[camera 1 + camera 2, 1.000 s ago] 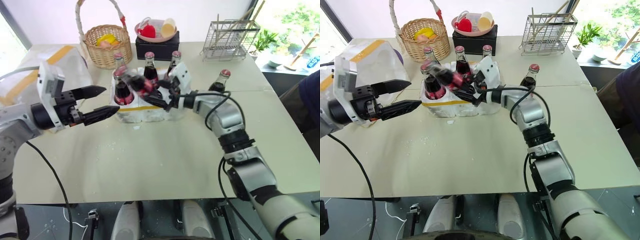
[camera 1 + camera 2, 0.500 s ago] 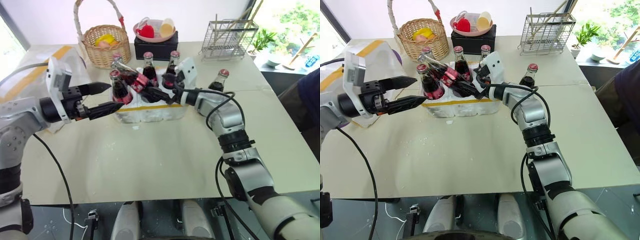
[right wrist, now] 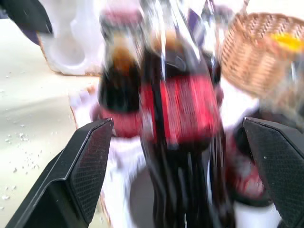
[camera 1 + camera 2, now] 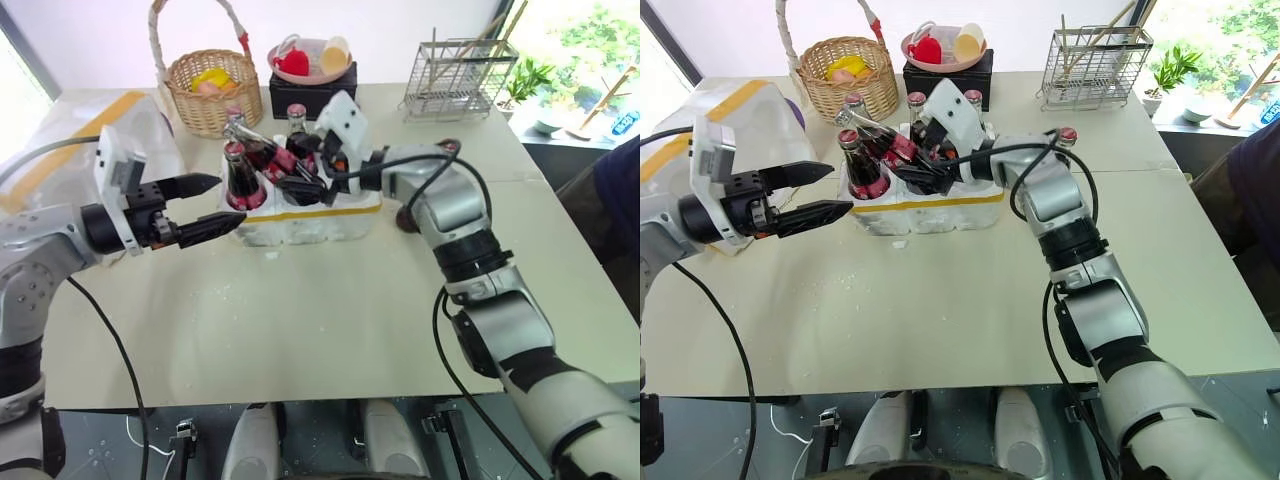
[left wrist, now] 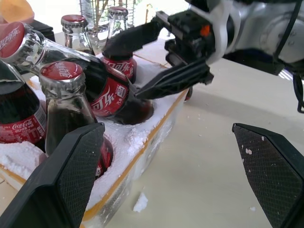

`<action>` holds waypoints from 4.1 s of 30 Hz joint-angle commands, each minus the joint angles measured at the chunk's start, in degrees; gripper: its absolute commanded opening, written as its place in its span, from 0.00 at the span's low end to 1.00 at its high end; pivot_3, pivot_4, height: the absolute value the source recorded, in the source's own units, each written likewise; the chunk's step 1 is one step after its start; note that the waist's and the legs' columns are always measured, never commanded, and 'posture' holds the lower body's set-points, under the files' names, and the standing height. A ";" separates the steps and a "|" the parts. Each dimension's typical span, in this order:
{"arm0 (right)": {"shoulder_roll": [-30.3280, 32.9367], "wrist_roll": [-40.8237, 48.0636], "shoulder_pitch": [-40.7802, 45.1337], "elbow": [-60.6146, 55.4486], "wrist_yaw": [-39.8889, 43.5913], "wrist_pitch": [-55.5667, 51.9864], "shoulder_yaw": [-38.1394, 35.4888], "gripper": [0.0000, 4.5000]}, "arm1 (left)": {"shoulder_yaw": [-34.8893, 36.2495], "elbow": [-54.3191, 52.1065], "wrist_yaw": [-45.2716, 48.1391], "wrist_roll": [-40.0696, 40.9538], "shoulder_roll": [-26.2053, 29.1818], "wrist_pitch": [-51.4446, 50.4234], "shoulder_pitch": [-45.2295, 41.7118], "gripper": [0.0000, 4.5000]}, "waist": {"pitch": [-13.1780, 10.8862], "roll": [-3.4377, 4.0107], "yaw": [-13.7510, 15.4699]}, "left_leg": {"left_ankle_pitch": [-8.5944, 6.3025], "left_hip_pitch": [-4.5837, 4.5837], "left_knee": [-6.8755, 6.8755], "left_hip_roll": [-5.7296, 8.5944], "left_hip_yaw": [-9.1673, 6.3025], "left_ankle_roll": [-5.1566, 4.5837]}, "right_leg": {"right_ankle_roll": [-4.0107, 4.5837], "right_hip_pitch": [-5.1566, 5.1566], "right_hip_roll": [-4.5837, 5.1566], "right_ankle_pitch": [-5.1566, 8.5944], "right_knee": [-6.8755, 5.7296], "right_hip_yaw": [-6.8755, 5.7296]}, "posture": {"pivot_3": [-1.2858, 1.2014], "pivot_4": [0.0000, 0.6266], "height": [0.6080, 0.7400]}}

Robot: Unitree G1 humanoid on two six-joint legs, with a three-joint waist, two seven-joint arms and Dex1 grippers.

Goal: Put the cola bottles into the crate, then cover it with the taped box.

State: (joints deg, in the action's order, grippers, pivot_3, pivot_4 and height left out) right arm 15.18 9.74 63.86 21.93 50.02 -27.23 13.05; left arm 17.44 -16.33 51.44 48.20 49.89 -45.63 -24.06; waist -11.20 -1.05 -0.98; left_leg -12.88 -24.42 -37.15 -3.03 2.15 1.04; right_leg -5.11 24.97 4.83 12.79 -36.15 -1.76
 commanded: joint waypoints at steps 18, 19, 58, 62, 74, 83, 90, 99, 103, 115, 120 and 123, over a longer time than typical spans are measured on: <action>-4.17 -7.24 10.31 19.55 3.02 4.26 2.25 0.68 | 3.09 -3.45 -1.06 1.51 0.13 1.06 1.09 1.00 | 0.00 0.00 -0.15 | 0.00 -0.02 0.03 0.00 0.01 0.00 | 0.00 0.02 0.00 0.00 0.01 0.00 | 0.52 0.24 1.00; -4.53 -7.13 10.54 19.78 2.88 4.33 1.92 0.59 | 3.05 -3.43 -1.07 1.51 0.11 1.07 1.05 1.00 | 0.00 0.00 -0.15 | 0.00 -0.02 0.04 0.00 0.01 0.00 | 0.00 0.02 -0.01 0.00 0.01 0.00 | 0.52 0.24 1.00; -15.22 6.64 -9.50 0.36 -18.64 9.62 -16.17 0.58 | 0.56 0.70 1.95 -0.45 1.48 0.83 -5.22 1.00 | -0.02 0.02 -0.12 | 0.02 -0.16 0.08 -0.01 0.02 0.04 | 0.00 0.19 -0.03 0.00 -0.01 0.03 | 0.52 0.24 1.00; -15.67 6.12 -11.33 1.15 -18.13 11.08 -14.65 0.58 | 0.95 0.48 1.83 -0.23 1.83 0.42 -5.06 1.00 | -0.02 0.02 -0.14 | 0.02 -0.16 0.08 -0.01 0.02 0.04 | 0.00 0.19 -0.03 0.00 -0.01 0.03 | 0.52 0.24 1.00; -13.36 6.04 -15.85 -7.63 -18.85 9.14 -12.94 1.00 | 0.40 0.31 1.30 0.35 1.69 0.09 -5.30 1.00 | -0.01 0.02 0.04 | 0.02 -0.14 0.08 -0.02 0.01 0.04 | 0.00 0.17 -0.03 0.00 -0.03 0.03 | 0.52 0.24 1.00; 4.54 18.23 -22.49 -37.63 -14.06 -15.35 -17.87 1.00 | -1.10 -0.34 1.67 1.28 0.62 -0.54 -5.24 1.00 | 0.00 0.00 0.42 | 0.02 -0.14 0.04 -0.01 0.00 0.04 | 0.00 0.10 -0.01 0.00 0.02 0.01 | 0.52 0.24 1.00; 24.31 29.03 -40.33 -52.27 -11.86 -30.80 -34.92 1.00 | -4.40 0.01 3.51 0.94 -1.12 -0.23 -6.23 1.00 | 0.00 -0.02 0.52 | 0.02 -0.03 0.04 -0.01 0.00 0.04 | 0.19 0.00 -0.01 0.11 0.08 0.00 | 0.52 0.24 1.00; 20.34 21.04 -47.25 -45.92 -23.75 -22.15 -37.14 1.00 | -8.60 2.37 6.11 -0.37 -2.90 0.24 -10.71 1.00 | 0.01 -0.04 0.12 | 0.01 0.12 -0.10 0.00 0.01 0.02 | 0.27 -0.11 -0.08 0.11 0.11 0.16 | 0.52 0.24 1.00; 17.53 18.82 -43.94 -39.93 -24.62 -17.10 -33.45 1.00 | -9.40 3.09 6.53 -0.86 -3.29 0.40 -11.88 1.00 | 0.01 -0.03 0.18 | 0.01 0.08 -0.09 0.01 -0.01 0.02 | 0.25 -0.10 -0.09 0.11 0.11 0.17 | 0.52 0.24 1.00; 12.70 13.48 -32.80 -19.27 -22.65 -4.58 -25.52 1.00 | -8.37 2.49 5.80 -1.12 -3.07 0.22 -12.01 1.00 | 0.00 -0.03 0.27 | 0.02 0.05 -0.06 0.01 -0.03 0.01 | 0.05 -0.08 -0.10 0.01 0.10 0.14 | 0.52 0.24 1.00; 10.17 11.35 -28.32 -9.78 -21.69 0.23 -23.26 1.00 | -8.10 2.32 5.33 -1.26 -3.06 0.37 -11.84 1.00 | 0.00 -0.03 0.15 | 0.02 0.05 -0.05 0.01 -0.03 0.01 | 0.02 -0.08 -0.10 -0.01 0.09 0.15 | 0.52 0.24 1.00; 9.30 10.03 -26.58 -4.55 -22.51 4.00 -23.65 0.94 | -7.95 2.20 4.95 -1.17 -3.06 0.22 -11.81 1.00 | 0.00 -0.02 0.15 | 0.02 0.06 -0.04 0.00 -0.04 0.01 | 0.03 -0.08 -0.11 -0.01 0.09 0.14 | 0.52 0.24 1.00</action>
State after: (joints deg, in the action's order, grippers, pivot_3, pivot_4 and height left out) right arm 24.59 20.38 35.44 16.27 27.86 -26.31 -9.42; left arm 7.67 -12.55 56.72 46.83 46.21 -45.86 -35.03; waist -11.20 -1.07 -0.83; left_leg -12.86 -24.37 -37.19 -3.03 2.12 1.05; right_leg -5.09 24.90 4.72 12.78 -36.06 -1.62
